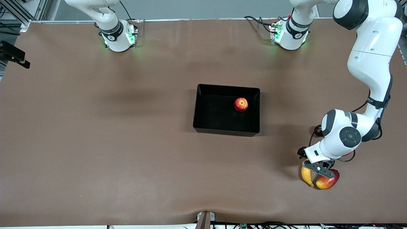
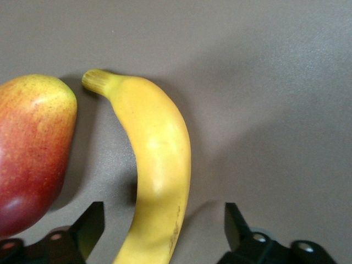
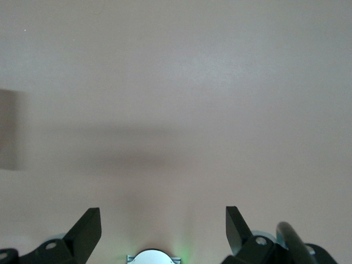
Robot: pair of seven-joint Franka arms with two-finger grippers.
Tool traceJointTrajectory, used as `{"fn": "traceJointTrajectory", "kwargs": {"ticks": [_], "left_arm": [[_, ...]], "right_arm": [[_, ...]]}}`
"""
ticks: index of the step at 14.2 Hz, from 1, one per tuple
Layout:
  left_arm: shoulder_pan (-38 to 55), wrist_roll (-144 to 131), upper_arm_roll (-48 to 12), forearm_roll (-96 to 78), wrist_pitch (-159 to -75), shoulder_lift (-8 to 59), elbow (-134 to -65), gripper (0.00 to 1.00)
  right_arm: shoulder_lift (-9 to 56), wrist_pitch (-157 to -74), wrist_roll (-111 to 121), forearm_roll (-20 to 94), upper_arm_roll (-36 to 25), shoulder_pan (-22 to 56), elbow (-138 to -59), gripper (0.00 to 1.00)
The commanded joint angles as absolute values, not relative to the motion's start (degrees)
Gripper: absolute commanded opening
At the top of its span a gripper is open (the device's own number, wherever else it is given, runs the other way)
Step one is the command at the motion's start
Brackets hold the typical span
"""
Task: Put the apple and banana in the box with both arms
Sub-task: 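Grasp the banana with the left gripper and lift it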
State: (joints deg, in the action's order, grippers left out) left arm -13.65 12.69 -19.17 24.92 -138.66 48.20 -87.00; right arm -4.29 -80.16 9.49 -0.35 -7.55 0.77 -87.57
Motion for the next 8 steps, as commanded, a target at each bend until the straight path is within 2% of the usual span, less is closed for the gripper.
{"fn": "traceJointTrajectory", "kwargs": {"ticks": [1, 2, 3, 8], "left_arm": [[-13.45, 12.4, -19.34, 26.28, -139.22, 49.04, -85.96, 0.34], [-13.36, 12.22, -19.34, 26.45, -139.13, 48.78, -85.96, 0.11], [-13.19, 12.22, -19.34, 26.46, -139.13, 48.43, -86.13, 0.0], [-12.75, 12.66, -19.95, 26.54, -138.17, 45.63, -86.22, 0.0]], "right_arm": [[-5.1, -79.72, 9.14, -0.7, -7.03, -0.53, -87.98, 1.0], [-5.1, -79.72, 9.14, -0.7, -7.03, -0.44, -87.98, 1.0], [-5.1, -79.72, 9.14, -0.7, -7.03, -0.44, -87.98, 1.0], [-5.01, -79.72, 9.14, -0.7, -7.03, -0.62, -87.98, 1.0]]}}
